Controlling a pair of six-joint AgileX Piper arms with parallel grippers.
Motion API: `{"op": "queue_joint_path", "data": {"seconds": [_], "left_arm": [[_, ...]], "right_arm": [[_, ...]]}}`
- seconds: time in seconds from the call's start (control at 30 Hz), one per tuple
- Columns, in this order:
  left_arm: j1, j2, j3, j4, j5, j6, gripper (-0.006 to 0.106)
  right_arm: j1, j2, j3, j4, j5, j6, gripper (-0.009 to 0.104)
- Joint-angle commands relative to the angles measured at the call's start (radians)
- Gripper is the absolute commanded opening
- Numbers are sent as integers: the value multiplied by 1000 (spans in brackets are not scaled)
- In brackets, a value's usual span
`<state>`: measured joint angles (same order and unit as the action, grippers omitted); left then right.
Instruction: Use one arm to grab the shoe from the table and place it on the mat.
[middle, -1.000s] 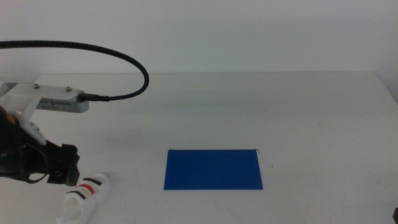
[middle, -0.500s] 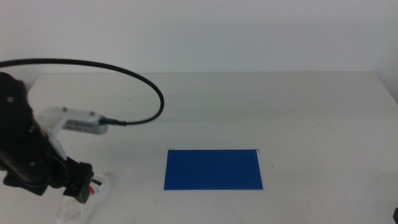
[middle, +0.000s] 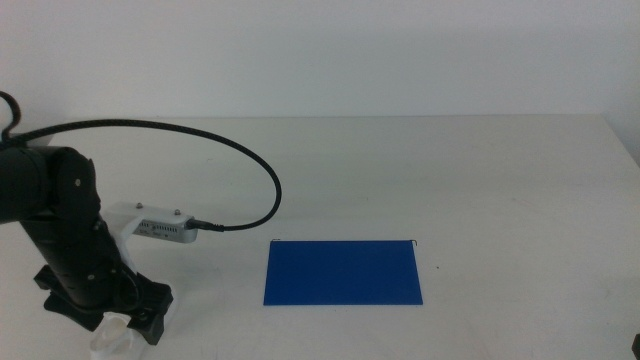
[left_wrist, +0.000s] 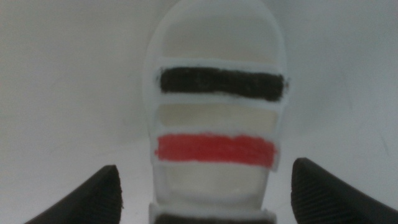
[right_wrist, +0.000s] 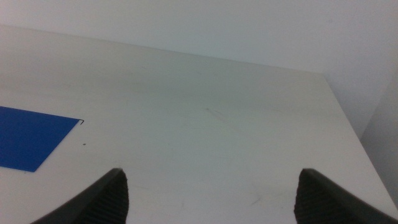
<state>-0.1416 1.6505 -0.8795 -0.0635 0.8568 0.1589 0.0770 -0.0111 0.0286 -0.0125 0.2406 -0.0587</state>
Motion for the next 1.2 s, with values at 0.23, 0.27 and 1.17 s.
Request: {"op": "queue_joint_path", "data": {"seconds": [0.23,0.27,1.17], "left_arm": [[-5,-16,-26,-14,9,3,74],[-5,-16,-26,-14,12,3,68],[-214,31,-378,29,325,-148,-1]], "right_arm": [[3,4,5,-11,-72,-10,78],[3,4,5,-11,-72,-10,78],[3,4,5,-11,-72,-10,78]]}}
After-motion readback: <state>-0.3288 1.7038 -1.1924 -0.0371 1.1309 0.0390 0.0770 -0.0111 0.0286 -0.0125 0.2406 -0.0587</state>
